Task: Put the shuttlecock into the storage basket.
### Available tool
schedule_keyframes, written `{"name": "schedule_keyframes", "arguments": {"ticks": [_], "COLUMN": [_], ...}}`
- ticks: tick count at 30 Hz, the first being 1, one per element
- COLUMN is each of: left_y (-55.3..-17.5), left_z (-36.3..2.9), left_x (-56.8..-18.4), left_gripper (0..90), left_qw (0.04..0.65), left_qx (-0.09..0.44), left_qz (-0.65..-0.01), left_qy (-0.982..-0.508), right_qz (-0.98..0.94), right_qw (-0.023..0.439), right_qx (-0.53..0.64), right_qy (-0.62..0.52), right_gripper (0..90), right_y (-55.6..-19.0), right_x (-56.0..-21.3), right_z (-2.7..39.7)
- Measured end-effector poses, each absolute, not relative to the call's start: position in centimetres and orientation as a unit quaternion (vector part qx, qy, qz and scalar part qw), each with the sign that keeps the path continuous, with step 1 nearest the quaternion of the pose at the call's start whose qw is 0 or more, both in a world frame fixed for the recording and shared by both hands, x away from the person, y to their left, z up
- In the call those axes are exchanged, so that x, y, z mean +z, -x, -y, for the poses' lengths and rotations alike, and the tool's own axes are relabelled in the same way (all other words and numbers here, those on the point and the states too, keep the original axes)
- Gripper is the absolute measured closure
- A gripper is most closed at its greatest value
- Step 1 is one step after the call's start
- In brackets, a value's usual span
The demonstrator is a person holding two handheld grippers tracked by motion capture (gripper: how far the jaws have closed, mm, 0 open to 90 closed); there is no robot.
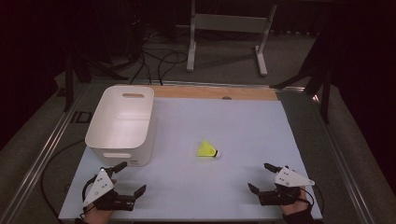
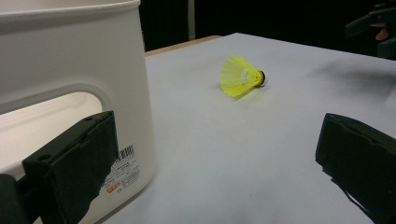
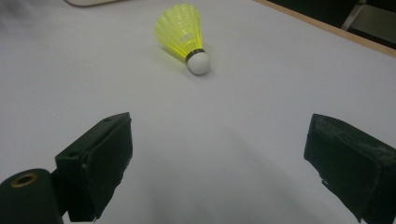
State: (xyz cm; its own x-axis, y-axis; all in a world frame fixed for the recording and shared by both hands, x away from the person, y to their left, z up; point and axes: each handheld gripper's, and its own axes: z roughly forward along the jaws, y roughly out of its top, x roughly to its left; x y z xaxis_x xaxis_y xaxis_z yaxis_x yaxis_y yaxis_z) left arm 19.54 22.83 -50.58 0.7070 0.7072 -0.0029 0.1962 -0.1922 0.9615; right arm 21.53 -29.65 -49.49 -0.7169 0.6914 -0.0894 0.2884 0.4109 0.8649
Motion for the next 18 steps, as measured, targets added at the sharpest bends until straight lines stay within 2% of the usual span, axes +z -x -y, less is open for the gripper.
{"name": "schedule_keyframes", "arguments": {"ticks": [11, 18], "left_y": [-19.6, -19.6], "left_z": [-22.9, -23.0], "left_x": [-50.5, -50.5], "left_gripper": [0.0, 0.0], "left_qw": [0.558, 0.558], "left_qx": [0.229, 0.228], "left_qz": [-0.306, -0.306], "left_qy": [-0.737, -0.737], "right_qz": [-0.816, -0.817], "right_qw": [0.209, 0.216], "right_qx": [0.451, 0.449], "right_qy": [-0.296, -0.291], "right_gripper": [7.9, 7.9], "right_y": [-21.5, -21.7], "right_x": [-47.7, -46.0], "right_z": [29.3, 29.2]}}
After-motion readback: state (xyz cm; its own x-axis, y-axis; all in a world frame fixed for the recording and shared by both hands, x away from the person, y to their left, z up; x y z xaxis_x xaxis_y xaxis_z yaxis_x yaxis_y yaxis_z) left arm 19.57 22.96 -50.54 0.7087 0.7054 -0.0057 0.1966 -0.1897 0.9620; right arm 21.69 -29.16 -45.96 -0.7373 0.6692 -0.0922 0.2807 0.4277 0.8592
